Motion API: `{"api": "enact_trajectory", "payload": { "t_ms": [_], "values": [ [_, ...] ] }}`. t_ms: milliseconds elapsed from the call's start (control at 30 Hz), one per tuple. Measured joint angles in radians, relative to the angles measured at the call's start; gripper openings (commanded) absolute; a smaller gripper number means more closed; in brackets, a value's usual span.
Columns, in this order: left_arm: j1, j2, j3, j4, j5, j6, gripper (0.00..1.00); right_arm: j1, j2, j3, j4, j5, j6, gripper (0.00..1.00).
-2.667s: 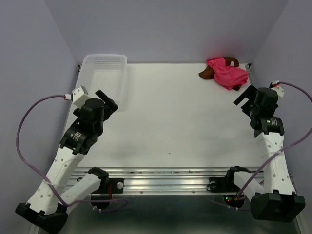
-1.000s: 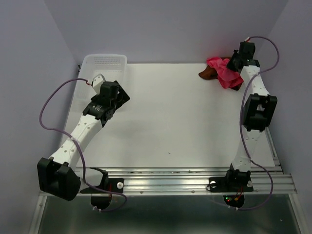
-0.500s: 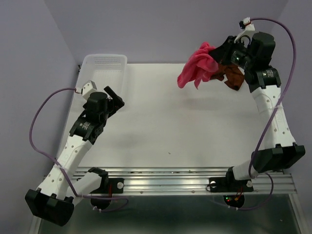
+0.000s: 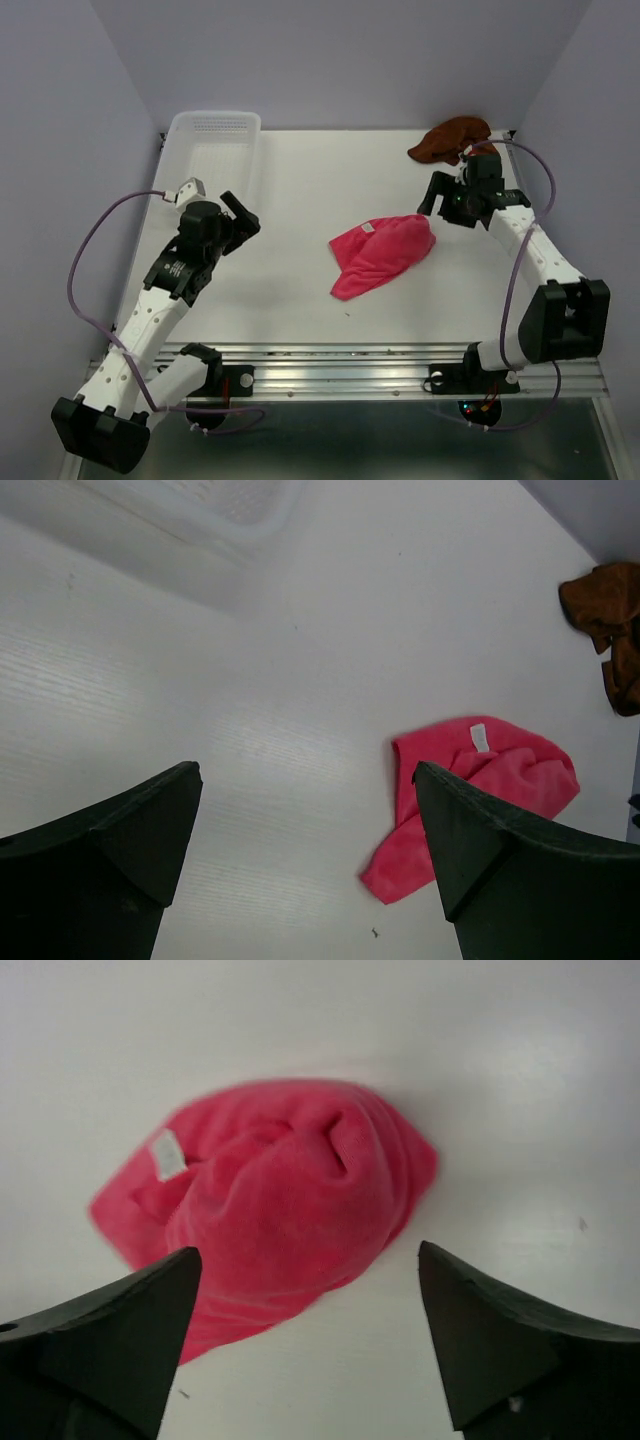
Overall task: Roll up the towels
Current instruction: Move the towel to the center of the board, then flatten the towel
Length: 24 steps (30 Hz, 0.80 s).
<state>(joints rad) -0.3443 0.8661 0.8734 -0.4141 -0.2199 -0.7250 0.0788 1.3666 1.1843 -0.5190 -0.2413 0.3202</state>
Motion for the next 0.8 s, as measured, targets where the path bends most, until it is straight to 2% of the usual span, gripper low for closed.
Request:
{"api": "enact_trajectory", "payload": {
  "t_ms": [100,200,300,433,567,633,767,800],
  "values": [
    [0.0,0.011,-0.04,0.034,0.076,0.025,0.99,-0.001,0.076,-0.068,-0.097,0.148,0.012,1.0],
    [-0.008,0.031,-0.118,0.08,0.191,0.057,0.99,-0.004,0.025,-0.139,-0.147,0.224,0.018,1.0],
    [-0.064,0.068,-0.195,0.114,0.265,0.072,0.99,-0.004,-0.124,-0.199,-0.14,0.227,0.025,1.0],
    [-0.235,0.148,-0.228,0.174,0.308,0.071,0.99,-0.004,-0.277,-0.219,-0.118,0.199,0.027,1.0],
    [-0.358,0.246,-0.227,0.265,0.335,0.071,0.97,-0.004,-0.272,-0.232,-0.108,0.191,0.027,1.0],
    [-0.398,0.32,-0.21,0.294,0.338,0.076,0.9,-0.004,-0.264,-0.243,-0.109,0.188,0.027,1.0],
    [-0.471,0.502,-0.136,0.336,0.343,0.097,0.87,-0.004,-0.248,-0.256,-0.109,0.188,0.034,1.0],
    [-0.485,0.54,-0.119,0.344,0.342,0.102,0.81,-0.004,-0.246,-0.257,-0.109,0.188,0.035,1.0]
  ]
}}
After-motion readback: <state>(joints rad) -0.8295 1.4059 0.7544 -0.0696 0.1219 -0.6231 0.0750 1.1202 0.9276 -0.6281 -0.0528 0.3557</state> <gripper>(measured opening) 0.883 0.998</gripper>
